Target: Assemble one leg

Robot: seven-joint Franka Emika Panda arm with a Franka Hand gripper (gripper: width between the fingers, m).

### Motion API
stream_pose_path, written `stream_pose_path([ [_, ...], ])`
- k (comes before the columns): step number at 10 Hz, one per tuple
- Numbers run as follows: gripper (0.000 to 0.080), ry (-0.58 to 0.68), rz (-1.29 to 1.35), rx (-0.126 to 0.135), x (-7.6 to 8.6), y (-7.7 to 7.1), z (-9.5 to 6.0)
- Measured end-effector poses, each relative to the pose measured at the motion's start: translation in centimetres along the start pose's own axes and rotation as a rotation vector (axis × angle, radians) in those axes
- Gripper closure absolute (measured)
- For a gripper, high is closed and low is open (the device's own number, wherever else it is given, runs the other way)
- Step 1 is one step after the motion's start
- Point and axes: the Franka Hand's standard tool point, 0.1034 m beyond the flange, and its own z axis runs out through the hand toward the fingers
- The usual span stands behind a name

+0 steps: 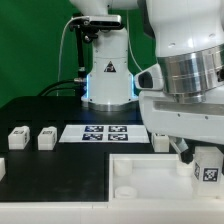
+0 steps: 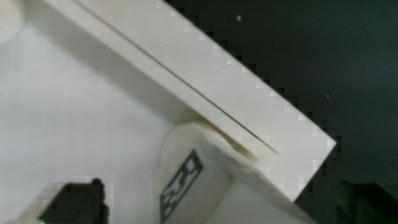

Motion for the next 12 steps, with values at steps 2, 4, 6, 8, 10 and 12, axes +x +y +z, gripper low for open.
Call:
stream_pose_path([
  [2, 0.015, 0.025, -0.325, -0.041, 0.05, -0.05, -0.09],
  [4, 0.015, 0.034, -0.573, -0.047, 0.8, -0.01, -0.73],
  [6, 0.024, 0.032, -0.573, -0.048, 0.67, 0.0, -0.58],
  [8, 0.0423, 0.028, -0.382, -0.033, 0.44, -0.16, -0.49],
  [10, 0.0502, 0.03, -0.159, -0.033, 0.43, -0.05, -0.4],
  [12, 0.0502, 0.038, 0.08, -0.035, 0.29, -0.13, -0.32],
])
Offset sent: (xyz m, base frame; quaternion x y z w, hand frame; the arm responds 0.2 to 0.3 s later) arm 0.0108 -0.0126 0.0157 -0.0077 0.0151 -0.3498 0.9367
